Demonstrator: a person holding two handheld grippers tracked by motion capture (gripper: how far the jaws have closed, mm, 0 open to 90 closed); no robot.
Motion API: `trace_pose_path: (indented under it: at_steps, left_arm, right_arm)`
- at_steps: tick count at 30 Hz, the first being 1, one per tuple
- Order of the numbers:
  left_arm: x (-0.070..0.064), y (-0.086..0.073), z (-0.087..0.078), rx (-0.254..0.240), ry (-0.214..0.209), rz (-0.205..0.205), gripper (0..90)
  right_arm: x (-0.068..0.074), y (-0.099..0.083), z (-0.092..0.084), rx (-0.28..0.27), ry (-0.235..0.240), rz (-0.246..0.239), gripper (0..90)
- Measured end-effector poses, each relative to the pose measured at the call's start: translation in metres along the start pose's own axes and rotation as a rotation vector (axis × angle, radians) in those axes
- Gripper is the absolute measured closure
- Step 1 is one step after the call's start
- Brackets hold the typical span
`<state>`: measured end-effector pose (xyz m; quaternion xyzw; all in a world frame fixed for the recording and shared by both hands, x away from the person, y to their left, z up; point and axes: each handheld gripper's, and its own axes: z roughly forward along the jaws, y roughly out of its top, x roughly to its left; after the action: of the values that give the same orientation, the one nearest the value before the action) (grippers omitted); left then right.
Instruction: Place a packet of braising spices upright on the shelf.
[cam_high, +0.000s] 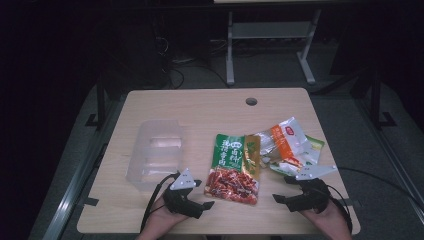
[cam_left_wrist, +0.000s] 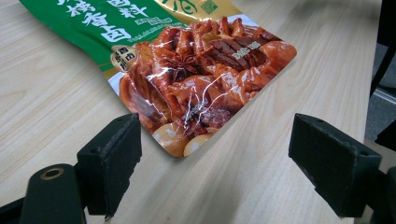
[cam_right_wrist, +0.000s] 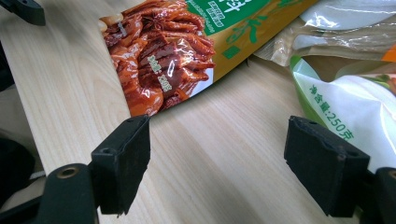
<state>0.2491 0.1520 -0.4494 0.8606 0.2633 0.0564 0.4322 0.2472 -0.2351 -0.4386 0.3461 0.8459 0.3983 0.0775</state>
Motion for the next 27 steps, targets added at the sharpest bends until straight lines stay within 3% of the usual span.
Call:
trace_pose_path:
  at_steps: [7, 12, 16, 27]
  left_arm:
    - [0.001, 0.001, -0.001, -0.012, 0.003, 0.006, 16.9]
    - [0.002, 0.003, -0.001, -0.017, 0.008, 0.025, 16.9]
    - [0.001, 0.004, -0.003, -0.024, 0.021, 0.031, 16.9]
    - [-0.003, 0.013, 0.004, -0.024, 0.025, 0.047, 18.8]
  right_arm:
    - [-0.003, 0.000, 0.002, -0.011, 0.020, 0.020, 20.7]
    - [-0.001, 0.005, 0.004, -0.006, 0.001, 0.015, 19.4]
    - [0.001, 0.016, 0.005, -0.010, -0.003, 0.029, 18.6]
    - [0.004, 0.045, 0.009, 0.003, -0.031, -0.016, 20.9]
